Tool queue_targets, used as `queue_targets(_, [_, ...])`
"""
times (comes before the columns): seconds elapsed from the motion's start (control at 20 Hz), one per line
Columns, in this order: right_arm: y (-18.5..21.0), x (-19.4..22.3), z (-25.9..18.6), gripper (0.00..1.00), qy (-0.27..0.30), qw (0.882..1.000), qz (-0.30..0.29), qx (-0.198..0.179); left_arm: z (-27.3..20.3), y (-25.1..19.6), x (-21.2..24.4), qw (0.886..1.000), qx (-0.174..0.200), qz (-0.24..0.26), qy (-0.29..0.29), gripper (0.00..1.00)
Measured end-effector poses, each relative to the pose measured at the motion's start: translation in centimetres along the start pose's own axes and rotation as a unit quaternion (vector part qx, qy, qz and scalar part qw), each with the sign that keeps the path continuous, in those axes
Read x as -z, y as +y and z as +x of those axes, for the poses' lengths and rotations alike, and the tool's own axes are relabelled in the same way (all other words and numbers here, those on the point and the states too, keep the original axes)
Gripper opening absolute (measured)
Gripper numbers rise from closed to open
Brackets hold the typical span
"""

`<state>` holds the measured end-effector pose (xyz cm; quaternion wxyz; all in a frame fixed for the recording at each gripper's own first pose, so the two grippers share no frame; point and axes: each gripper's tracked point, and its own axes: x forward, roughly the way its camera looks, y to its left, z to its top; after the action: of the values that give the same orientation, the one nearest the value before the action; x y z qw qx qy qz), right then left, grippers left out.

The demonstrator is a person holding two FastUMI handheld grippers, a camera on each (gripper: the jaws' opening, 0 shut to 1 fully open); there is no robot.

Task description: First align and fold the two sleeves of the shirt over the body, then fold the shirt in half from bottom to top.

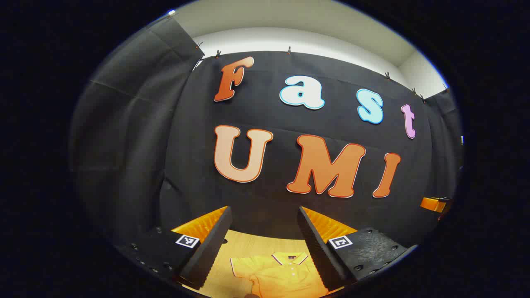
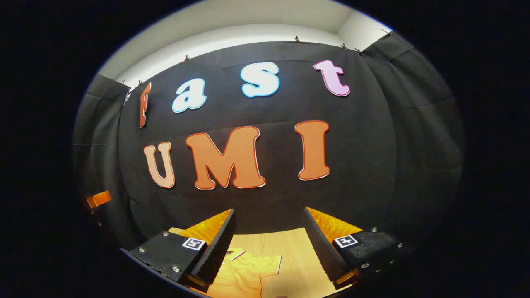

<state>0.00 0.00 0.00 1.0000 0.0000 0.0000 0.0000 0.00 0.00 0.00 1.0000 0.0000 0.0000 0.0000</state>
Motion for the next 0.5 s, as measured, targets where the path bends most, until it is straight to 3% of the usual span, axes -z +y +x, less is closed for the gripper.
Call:
queue_targets(0.35, [-0.2,1.0,2.3,1.0,0.01,0.999,-0.02,-0.029,-0.2,-1.8,0.4,0.999,-0.021,0.025,-0.01,0.97])
queue_targets(0.5, [-0.2,1.1,2.2,0.98,0.015,0.999,-0.025,-0.017,1.0,-2.9,1.6,1.0,0.001,0.028,0.002,0.98])
